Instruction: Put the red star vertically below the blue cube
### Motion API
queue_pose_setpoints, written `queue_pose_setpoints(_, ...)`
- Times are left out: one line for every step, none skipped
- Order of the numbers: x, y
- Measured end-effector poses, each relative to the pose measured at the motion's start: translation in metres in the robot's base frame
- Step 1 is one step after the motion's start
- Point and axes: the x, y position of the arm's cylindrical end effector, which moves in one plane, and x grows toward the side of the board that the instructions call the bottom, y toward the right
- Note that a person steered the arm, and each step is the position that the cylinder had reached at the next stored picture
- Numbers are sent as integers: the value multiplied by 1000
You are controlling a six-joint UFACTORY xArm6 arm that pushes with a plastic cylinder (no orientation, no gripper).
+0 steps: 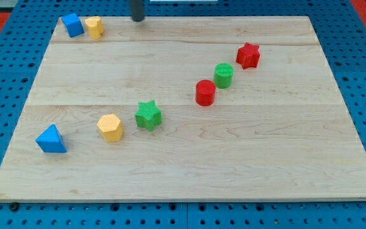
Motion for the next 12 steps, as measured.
queue_pose_setpoints(0, 93)
queue_pose_setpoints(21, 186)
queue_pose_setpoints(72, 233)
queue_pose_setpoints(97, 244)
queue_pose_setpoints(98, 209)
queue_pose_setpoints(104, 153)
queue_pose_setpoints(106, 164)
queue_pose_setpoints(106, 229)
queue_pose_setpoints(115, 269)
queue_pose_setpoints(144, 246)
queue_pose_setpoints(148, 181)
queue_pose_setpoints(146, 103)
